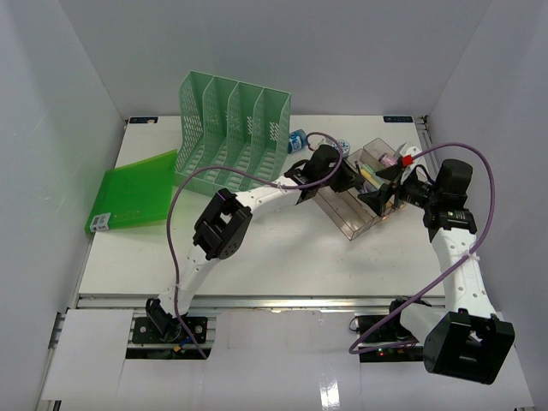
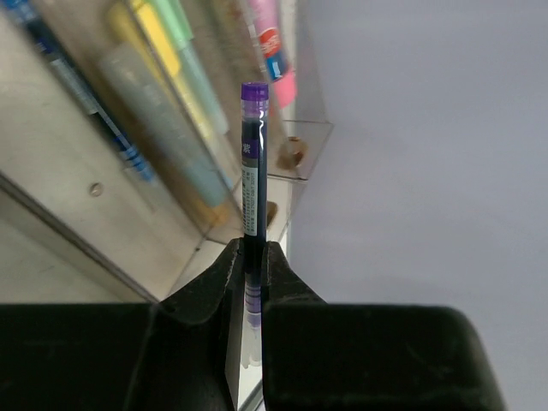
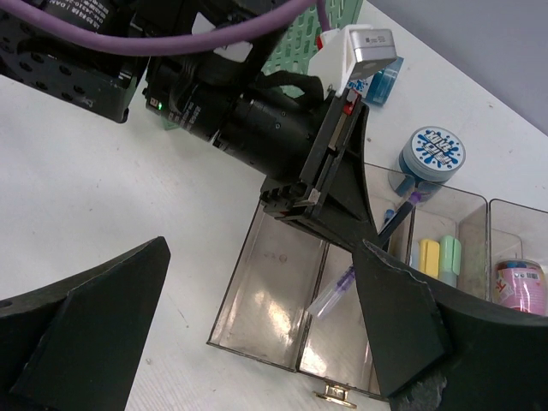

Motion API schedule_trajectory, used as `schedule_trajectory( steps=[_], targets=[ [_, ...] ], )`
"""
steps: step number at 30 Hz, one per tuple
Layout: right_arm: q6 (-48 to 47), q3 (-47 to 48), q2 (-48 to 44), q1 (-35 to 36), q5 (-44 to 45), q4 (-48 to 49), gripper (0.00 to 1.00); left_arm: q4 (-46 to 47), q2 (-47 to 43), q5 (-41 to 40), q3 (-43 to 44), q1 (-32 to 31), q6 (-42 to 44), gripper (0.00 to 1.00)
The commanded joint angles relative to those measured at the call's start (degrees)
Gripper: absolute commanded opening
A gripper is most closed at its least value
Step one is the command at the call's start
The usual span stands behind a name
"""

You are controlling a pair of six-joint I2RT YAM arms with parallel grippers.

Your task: Organize the desk

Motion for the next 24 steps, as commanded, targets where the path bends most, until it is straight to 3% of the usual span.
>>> schedule_trajectory(
  steps=[1,7,13,20,24],
  targets=[
    [0.8,-0.3,0.0,-0.5,-0.1,2.6,0.94,-4.5,-2.7,-7.5,0.8,-1.5,-2.7,0.0],
    [0.8,-0.3,-0.1,-0.7,0.1,2.6,0.93,-5.8,0.5,-8.3,3.0,-1.6,-4.0,0.04],
    [0.8,-0.4,-0.2,-1.3,-0.1,2.6,0.93,-5.0,1.3,-7.4,3.3,-1.6,-3.8,0.25],
    [0.9,-0.4,-0.2,-1.9,-0.6,2.6,0.93,-3.9,-1.3,-8.0,1.5,-1.5,-2.2,0.4],
    [1.0,-0.5,-0.2,-2.4,-1.0,2.6,0.93,-2.7,-2.5,-7.5,0.6,-1.6,-1.3,0.43]
  ],
)
